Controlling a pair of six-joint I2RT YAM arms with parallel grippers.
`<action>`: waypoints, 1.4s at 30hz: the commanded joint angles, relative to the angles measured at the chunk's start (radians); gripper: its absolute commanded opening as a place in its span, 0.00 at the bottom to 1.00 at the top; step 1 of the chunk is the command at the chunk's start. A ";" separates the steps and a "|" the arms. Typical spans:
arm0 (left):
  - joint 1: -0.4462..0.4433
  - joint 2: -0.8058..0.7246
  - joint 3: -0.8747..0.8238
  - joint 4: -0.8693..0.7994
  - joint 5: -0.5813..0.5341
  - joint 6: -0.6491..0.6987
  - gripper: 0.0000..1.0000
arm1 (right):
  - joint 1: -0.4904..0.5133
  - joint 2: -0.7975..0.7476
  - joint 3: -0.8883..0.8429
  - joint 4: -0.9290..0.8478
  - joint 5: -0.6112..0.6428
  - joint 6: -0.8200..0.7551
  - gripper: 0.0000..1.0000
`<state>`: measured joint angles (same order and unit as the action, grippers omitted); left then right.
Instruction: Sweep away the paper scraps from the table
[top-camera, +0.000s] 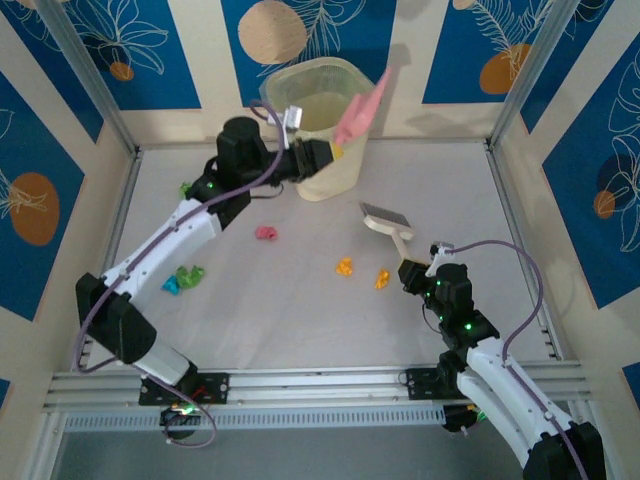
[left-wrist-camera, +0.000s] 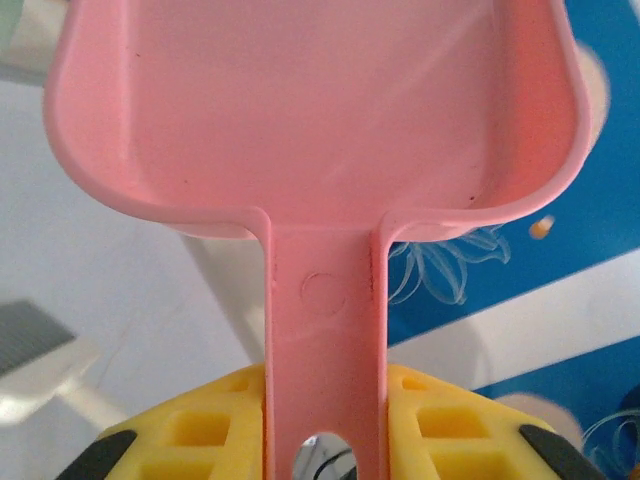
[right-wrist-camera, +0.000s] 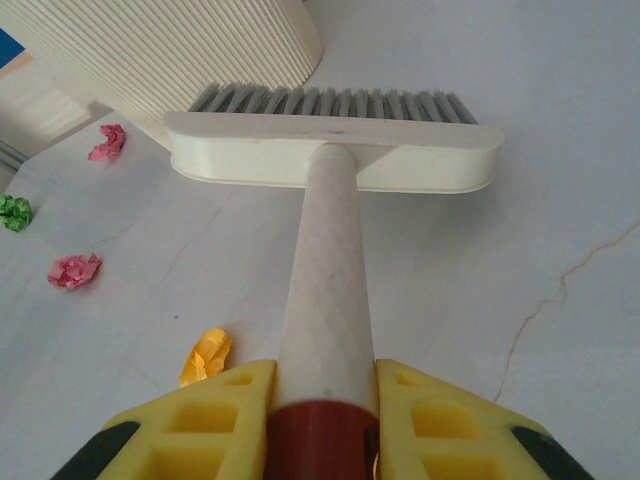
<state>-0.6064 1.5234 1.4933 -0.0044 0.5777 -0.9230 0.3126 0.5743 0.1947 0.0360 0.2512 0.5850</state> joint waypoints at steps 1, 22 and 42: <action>-0.083 -0.119 -0.119 -0.077 -0.156 0.176 0.00 | 0.006 -0.018 0.039 -0.001 0.035 0.026 0.00; -0.401 -0.590 -0.831 -0.352 -0.627 0.294 0.00 | 0.003 -0.016 0.115 -0.192 0.168 0.179 0.00; -0.489 -0.704 -1.000 -0.557 -0.636 0.304 0.00 | 0.133 0.292 0.685 -0.734 0.193 0.221 0.00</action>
<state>-1.0706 0.8097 0.5072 -0.5434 -0.0532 -0.6445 0.4152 0.8467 0.8078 -0.6323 0.4812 0.8196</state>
